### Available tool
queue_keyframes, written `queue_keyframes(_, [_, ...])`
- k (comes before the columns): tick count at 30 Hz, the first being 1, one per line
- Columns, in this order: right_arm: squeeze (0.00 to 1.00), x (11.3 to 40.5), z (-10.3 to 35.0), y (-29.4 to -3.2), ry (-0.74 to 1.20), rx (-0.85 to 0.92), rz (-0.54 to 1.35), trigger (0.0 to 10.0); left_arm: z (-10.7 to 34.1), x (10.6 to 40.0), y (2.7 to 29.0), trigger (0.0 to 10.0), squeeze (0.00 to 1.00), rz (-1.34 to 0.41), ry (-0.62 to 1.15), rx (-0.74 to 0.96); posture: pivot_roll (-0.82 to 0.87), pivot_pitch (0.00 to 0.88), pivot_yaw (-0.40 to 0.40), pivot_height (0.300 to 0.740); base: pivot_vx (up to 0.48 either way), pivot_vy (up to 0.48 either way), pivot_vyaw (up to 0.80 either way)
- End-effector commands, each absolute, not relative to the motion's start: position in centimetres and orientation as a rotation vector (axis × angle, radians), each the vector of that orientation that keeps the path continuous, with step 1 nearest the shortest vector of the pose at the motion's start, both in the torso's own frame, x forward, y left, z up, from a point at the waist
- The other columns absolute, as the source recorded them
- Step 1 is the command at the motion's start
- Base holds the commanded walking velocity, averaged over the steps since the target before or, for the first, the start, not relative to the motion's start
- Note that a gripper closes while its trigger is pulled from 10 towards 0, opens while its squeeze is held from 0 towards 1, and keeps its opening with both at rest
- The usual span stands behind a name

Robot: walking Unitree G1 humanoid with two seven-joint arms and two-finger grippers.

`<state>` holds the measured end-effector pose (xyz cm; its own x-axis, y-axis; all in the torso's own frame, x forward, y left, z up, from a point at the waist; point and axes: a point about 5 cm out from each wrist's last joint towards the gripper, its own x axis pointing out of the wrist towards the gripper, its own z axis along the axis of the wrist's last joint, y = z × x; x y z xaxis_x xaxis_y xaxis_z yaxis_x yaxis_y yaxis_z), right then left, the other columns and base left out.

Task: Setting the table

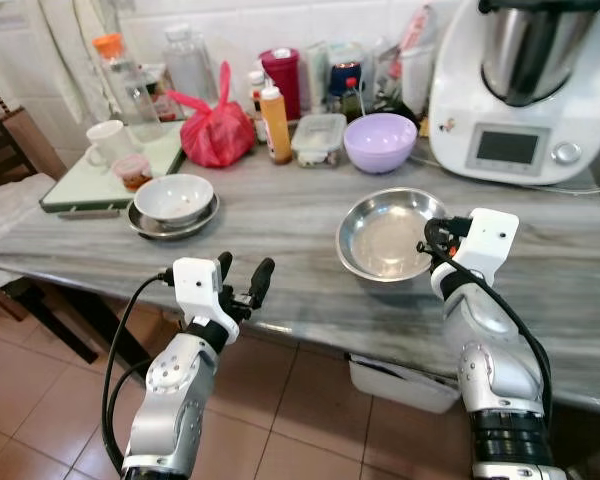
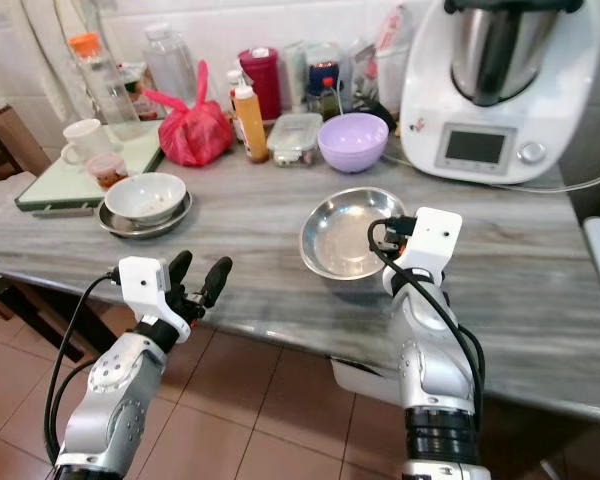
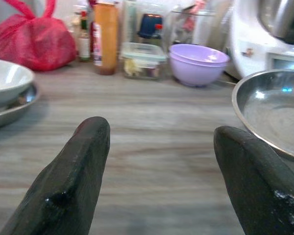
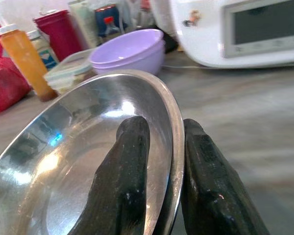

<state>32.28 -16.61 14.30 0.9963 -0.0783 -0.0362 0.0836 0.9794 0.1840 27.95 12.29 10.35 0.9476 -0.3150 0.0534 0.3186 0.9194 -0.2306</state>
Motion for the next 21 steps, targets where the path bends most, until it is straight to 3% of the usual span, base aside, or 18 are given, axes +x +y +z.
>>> queue_keyframes(1, [0.0, 32.4, 14.7, -15.4, 0.016, 0.2, -0.047, 10.0, 9.9, 27.8, 13.3, 10.0, 0.0, -0.297, 0.009, -0.231, -0.12, 0.014, 0.107, 0.74, 0.0, 0.0, 0.0])
queue_keyframes(21, [0.0, 32.2, 12.7, -14.8, 0.13, 0.251, -0.01, 10.0, 8.8, 25.2, 12.6, 10.0, 0.0, -0.578, 0.115, -0.151, -0.11, 0.018, 0.103, 0.74, 0.0, 0.0, 0.0])
